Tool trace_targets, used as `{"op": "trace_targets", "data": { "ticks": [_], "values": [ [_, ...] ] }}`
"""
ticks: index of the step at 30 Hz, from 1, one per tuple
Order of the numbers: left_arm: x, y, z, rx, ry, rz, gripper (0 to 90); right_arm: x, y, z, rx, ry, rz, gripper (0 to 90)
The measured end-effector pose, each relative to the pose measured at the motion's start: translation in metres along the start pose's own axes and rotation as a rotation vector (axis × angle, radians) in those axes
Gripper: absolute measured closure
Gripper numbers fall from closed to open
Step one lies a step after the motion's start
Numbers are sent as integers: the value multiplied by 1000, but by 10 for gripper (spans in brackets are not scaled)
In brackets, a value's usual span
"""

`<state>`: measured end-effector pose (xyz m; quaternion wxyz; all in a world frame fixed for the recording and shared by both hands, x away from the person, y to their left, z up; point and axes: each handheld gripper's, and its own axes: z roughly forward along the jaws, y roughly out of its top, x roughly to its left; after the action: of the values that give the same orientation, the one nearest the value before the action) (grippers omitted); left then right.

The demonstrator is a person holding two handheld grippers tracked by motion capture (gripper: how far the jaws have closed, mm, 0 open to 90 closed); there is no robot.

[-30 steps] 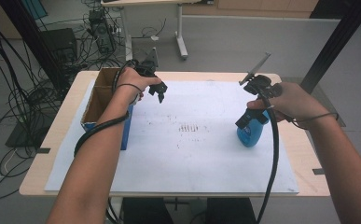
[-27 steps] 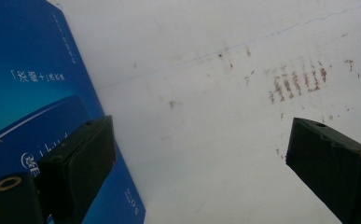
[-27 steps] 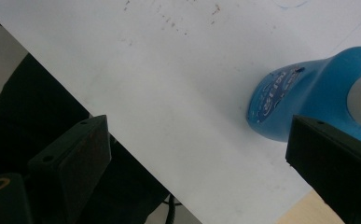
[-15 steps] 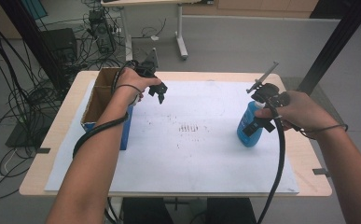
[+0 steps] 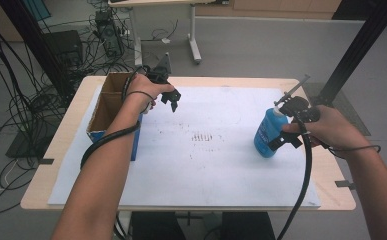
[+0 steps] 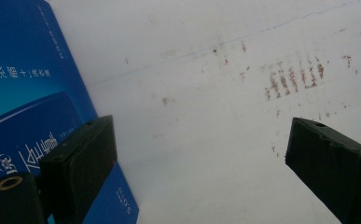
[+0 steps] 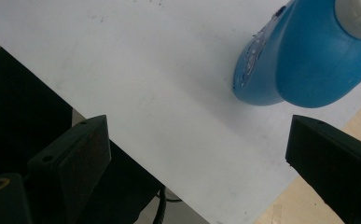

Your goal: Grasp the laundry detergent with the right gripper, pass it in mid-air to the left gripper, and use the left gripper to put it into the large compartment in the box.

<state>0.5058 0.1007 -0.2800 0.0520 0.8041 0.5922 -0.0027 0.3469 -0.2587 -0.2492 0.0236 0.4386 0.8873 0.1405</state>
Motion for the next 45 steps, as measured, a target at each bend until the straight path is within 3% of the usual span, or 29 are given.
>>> {"op": "trace_targets", "data": {
  "ticks": [16, 26, 45],
  "values": [
    [1, -1, -1, -8, -19, 1, 92, -14, -20, 16, 23, -24, 57, 61],
    [2, -5, -5, -14, -24, 4, 92, -23, -34, 30, 7, -18, 92, 59],
    [-4, -10, -8, 4, -21, 34, 90, -35, -59, 61, -103, -51, 150, 33]
  ]
}}
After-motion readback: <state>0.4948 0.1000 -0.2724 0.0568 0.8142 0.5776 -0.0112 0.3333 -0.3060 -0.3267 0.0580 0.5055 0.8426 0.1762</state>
